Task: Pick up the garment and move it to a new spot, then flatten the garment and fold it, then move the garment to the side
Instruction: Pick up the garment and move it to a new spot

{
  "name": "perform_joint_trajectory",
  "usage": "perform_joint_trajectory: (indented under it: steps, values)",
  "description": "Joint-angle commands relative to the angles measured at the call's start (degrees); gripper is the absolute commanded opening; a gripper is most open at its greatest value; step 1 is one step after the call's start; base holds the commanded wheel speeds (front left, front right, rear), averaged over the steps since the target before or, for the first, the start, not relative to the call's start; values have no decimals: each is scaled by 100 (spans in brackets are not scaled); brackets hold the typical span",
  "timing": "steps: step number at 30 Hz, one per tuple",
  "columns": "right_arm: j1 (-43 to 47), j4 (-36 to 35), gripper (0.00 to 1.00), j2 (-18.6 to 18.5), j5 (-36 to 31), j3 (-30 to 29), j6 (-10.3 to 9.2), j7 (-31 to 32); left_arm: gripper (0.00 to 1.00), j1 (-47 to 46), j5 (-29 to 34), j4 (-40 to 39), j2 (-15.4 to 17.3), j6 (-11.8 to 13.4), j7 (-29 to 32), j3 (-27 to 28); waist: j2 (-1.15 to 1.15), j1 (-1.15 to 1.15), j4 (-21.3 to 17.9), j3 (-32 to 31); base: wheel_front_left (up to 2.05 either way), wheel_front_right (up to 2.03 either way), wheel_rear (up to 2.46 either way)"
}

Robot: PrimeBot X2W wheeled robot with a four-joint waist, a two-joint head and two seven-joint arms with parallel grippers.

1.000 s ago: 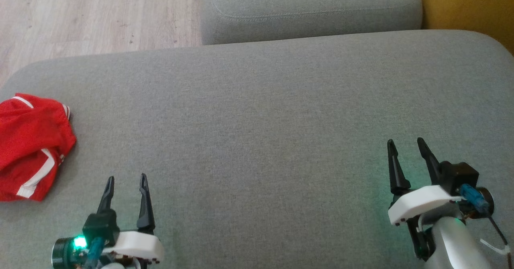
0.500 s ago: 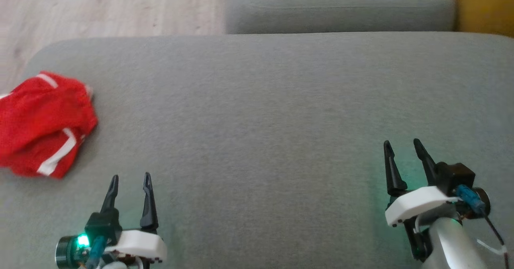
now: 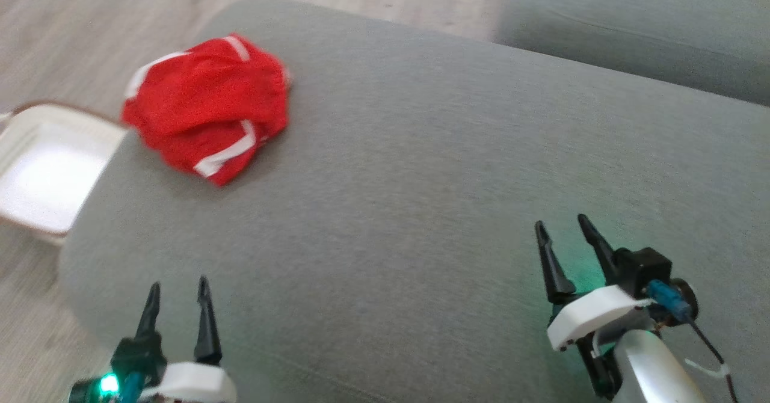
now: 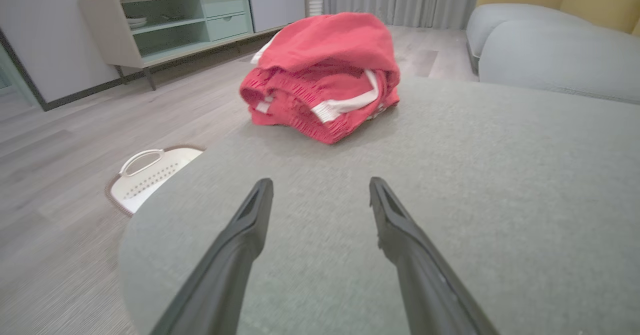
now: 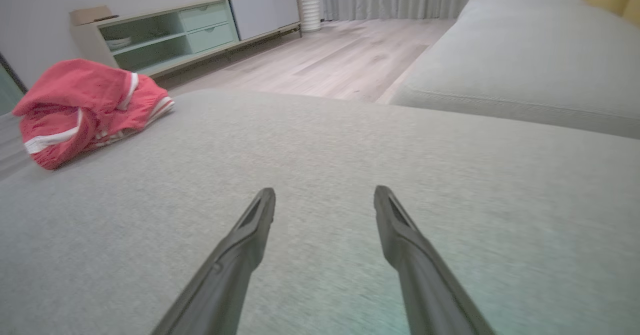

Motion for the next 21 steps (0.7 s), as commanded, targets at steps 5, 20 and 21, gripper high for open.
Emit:
perform_joint_trajectory:
  steps: [5,20,21]
  values:
    - [-265,-106,100,33,115,466,-4,-69,100,129,24,-169,50,-12,-62,364,0,0,766,85,0,0,0]
    - [-749,-272,100,-397,85,949,-4,-69,100,-1663,-80,-160,513,-497,-62,581,0,0,459,1045,0,0,0]
    - [-789,-309,100,-448,91,967,-4,-69,100,-1867,-77,-97,570,-530,-62,557,0,0,423,1128,0,0,0]
